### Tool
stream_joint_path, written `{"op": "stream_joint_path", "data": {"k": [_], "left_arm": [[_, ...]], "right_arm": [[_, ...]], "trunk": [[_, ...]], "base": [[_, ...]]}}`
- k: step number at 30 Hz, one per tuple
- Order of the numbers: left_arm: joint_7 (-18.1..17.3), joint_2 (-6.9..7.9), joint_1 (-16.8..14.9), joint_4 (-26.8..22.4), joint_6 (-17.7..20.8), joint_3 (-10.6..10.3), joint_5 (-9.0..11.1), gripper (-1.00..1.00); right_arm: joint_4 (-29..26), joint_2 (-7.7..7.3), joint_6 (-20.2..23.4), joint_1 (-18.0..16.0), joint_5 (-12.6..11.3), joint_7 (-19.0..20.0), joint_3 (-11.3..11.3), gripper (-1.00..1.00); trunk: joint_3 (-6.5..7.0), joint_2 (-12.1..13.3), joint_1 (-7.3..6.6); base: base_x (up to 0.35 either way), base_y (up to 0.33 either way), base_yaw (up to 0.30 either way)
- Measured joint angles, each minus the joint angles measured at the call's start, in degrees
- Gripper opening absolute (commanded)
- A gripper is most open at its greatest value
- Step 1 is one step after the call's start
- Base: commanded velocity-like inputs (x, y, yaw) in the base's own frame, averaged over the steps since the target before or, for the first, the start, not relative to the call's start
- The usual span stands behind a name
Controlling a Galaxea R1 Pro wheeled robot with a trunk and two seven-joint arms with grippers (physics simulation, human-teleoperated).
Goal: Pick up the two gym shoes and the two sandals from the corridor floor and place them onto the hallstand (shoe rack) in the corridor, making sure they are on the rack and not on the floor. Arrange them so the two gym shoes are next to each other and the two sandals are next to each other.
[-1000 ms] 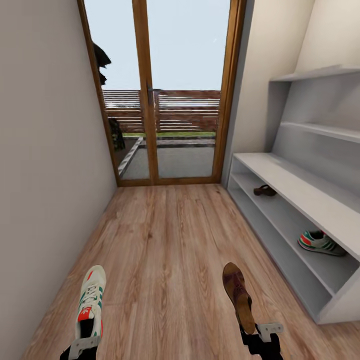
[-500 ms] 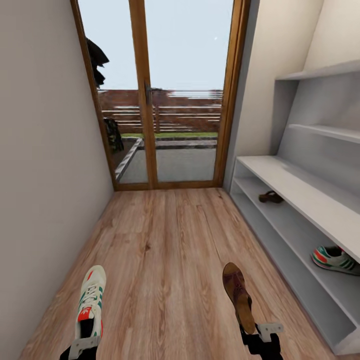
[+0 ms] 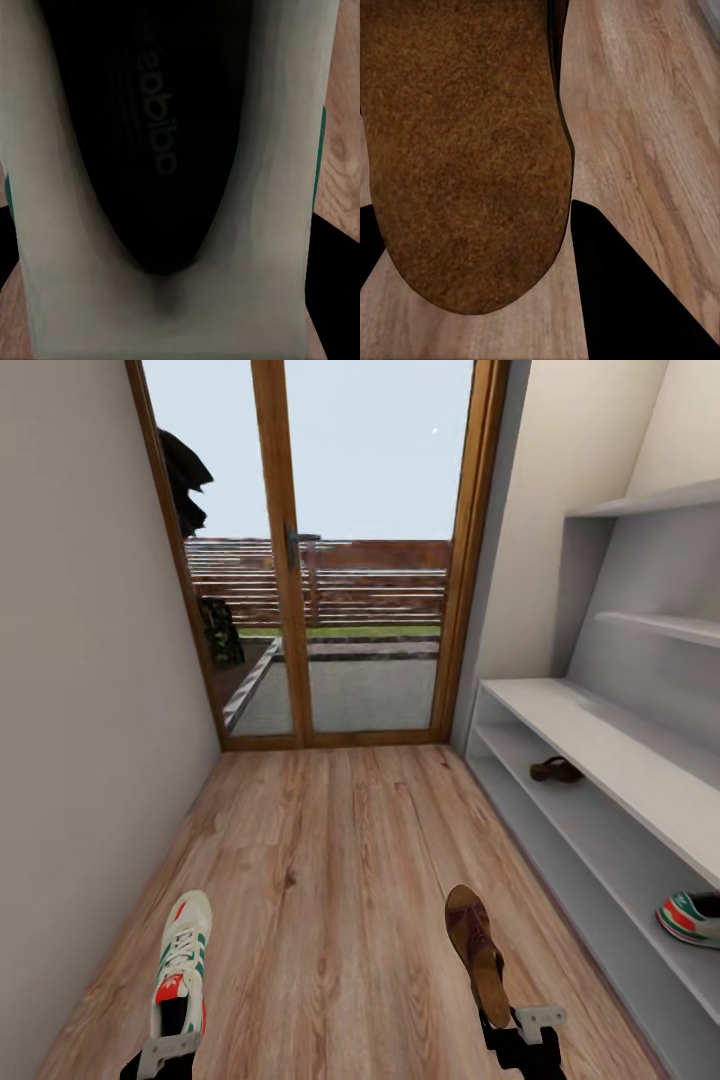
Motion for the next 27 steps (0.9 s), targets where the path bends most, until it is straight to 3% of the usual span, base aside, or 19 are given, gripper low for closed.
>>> {"op": "stream_joint_path", "data": {"k": [27], "left_arm": [[0.0,0.00,0.0,0.0,0.0,0.0,0.0,-1.00]], "right_arm": [[-0.1,-0.03,0.0,0.0,0.0,0.0,0.0,-1.00]], "trunk": [[0.00,0.0,0.00]], "base": [[0.337,0.006,0.000]]}}
